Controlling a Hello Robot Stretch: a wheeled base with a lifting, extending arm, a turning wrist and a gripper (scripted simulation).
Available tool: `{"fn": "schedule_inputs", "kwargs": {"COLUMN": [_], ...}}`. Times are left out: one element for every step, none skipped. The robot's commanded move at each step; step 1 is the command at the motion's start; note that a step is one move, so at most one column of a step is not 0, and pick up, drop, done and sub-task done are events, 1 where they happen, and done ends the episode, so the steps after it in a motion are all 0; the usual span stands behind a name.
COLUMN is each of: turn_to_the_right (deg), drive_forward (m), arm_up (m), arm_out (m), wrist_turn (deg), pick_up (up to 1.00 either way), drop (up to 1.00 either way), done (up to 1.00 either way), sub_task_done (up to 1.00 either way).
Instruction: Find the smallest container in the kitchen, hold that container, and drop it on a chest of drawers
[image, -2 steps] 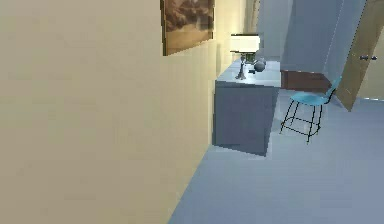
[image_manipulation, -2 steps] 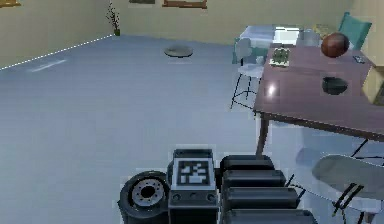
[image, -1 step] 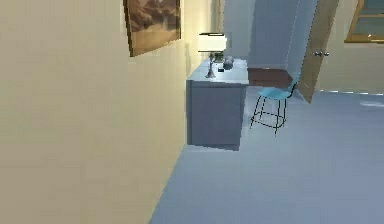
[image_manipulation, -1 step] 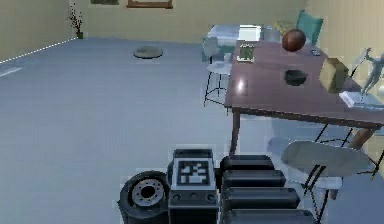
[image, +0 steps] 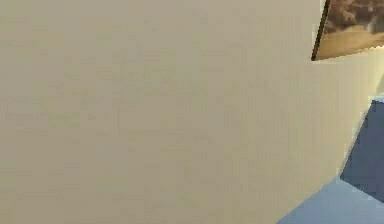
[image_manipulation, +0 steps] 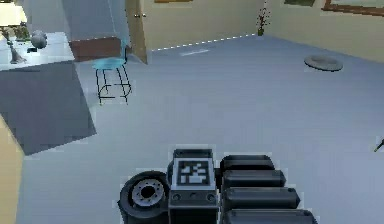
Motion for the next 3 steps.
{"fn": "schedule_inputs", "kwargs": {"turn_to_the_right": [-45.0, -45.0, -15.0], "drive_forward": [0.00, 0.00, 0.00], "arm_up": [0.00, 0.00, 0.00], "arm_out": [0.00, 0.00, 0.00], "wrist_turn": [0.0, 0.0, 0.0], "pick_up": [0.00, 0.00, 0.00], "drop": [0.00, 0.00, 0.00], "done": [0.00, 0.00, 0.00], "sub_task_done": [0.00, 0.00, 0.00]}}
